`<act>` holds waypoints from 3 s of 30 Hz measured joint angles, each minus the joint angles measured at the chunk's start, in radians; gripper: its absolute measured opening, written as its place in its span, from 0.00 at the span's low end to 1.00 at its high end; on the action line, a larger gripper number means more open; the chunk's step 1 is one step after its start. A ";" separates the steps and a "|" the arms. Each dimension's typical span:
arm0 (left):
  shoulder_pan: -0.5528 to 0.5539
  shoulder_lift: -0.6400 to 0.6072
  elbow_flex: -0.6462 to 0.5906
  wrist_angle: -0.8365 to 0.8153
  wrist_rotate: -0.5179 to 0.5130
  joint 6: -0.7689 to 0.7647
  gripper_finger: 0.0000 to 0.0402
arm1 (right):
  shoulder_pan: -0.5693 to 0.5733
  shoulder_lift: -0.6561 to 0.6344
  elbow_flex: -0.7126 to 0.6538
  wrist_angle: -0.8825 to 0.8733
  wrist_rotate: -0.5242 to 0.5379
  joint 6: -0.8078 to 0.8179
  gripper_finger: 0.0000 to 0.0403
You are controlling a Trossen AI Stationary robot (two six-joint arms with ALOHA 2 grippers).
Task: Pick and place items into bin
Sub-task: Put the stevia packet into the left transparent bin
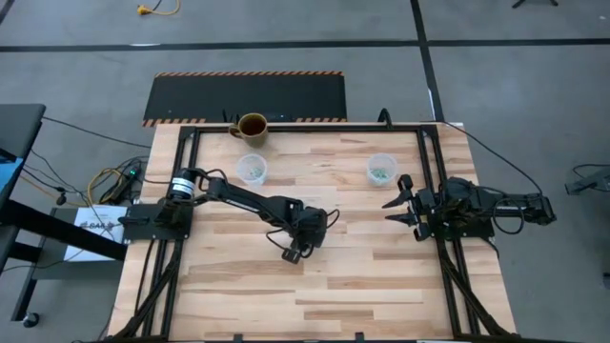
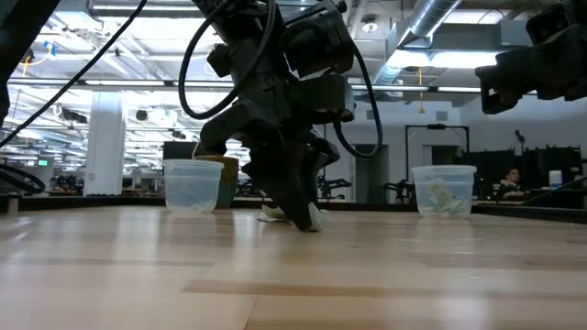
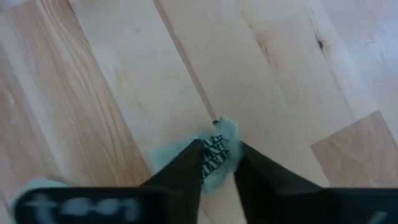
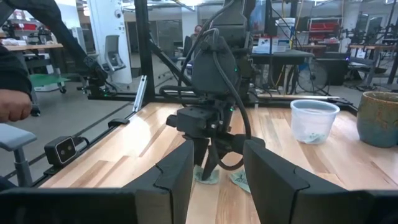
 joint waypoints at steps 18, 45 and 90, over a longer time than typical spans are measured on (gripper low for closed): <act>-0.032 -0.005 0.337 -0.564 -0.266 -0.019 0.00 | 0.000 0.000 0.000 0.000 0.000 0.000 0.33; 0.271 -0.581 -0.083 -0.674 -0.527 -0.272 0.00 | 0.000 0.000 0.000 0.000 0.000 0.000 0.33; 0.267 -0.706 -0.481 0.496 -0.170 -0.239 0.35 | 0.000 0.000 0.000 0.000 0.000 0.000 0.33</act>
